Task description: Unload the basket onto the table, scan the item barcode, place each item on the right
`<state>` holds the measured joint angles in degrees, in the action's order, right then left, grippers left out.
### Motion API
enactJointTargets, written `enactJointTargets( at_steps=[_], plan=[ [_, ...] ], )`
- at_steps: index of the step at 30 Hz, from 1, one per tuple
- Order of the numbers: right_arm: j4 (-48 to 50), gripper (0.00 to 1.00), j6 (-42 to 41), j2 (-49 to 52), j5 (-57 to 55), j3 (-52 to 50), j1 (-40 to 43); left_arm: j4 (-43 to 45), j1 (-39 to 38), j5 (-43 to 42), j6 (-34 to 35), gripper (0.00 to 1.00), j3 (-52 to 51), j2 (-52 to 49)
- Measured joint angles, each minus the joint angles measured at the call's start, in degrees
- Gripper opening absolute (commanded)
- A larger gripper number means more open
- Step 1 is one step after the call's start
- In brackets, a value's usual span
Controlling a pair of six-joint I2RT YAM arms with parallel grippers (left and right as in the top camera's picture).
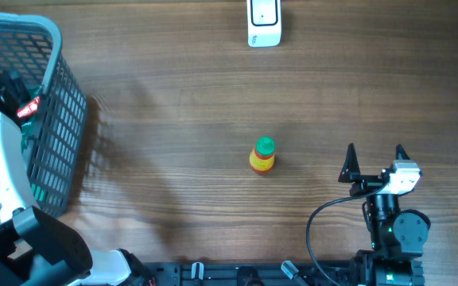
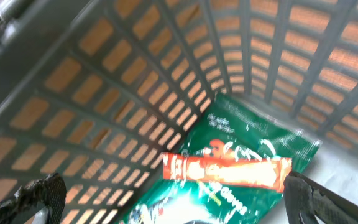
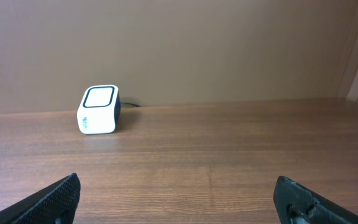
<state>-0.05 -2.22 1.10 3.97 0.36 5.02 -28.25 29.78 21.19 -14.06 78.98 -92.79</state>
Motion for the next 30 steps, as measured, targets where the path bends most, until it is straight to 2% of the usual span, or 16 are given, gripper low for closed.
enactJointTargets(
  at_steps=[9,16,20,28,30],
  plan=[
    [0.0,1.0,0.0,0.0,0.02,0.0,0.0,-8.07,0.24,-0.02,-0.48,1.0,0.0,0.0],
    [0.0,1.0,0.0,0.0,0.0,0.0,0.0,-8.26,0.35,-1.75,-11.19,1.0,0.0,0.0],
    [0.0,1.0,0.0,0.0,0.02,0.0,0.0,-9.33,1.14,-4.92,-15.08,1.0,0.02,-0.7],
    [0.0,0.99,0.0,0.0,0.02,0.0,0.0,-9.27,3.96,-10.93,-17.25,1.0,0.02,-8.7],
    [0.0,1.0,0.0,0.0,0.02,0.0,0.0,-6.91,4.04,-12.39,-16.31,1.0,0.02,-10.27]
  ],
)
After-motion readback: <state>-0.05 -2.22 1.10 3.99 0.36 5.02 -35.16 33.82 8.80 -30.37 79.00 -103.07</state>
